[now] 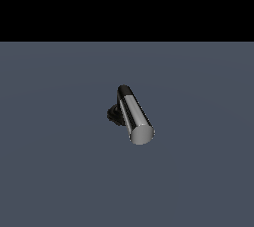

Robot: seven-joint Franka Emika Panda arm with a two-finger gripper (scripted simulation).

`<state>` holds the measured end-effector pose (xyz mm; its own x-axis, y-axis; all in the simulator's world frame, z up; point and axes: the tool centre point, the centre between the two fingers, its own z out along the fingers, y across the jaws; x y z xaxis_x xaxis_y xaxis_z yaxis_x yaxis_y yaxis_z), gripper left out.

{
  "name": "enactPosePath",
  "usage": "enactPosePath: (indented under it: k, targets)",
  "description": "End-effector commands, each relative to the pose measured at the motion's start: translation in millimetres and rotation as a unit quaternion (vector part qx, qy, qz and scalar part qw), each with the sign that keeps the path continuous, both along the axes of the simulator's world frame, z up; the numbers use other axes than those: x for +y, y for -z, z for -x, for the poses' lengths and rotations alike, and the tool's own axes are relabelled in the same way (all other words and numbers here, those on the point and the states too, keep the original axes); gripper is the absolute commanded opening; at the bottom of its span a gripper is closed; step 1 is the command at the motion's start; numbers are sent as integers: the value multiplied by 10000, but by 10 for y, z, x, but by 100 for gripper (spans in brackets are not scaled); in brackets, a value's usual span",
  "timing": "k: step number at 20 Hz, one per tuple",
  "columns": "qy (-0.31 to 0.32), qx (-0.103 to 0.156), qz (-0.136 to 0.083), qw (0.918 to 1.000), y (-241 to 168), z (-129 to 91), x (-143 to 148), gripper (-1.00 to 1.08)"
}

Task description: Turn on the faucet by rotating a designated handle.

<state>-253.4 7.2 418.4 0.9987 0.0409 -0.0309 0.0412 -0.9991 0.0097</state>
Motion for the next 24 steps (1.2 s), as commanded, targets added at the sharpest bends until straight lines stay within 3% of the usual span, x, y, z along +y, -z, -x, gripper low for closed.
enactPosePath:
  k: [1, 24]
  targets:
    - [-71, -8, -4, 10000, 184, -29, 1, -100]
    - [-735, -87, -43, 9972, 1904, -363, 39, -100]
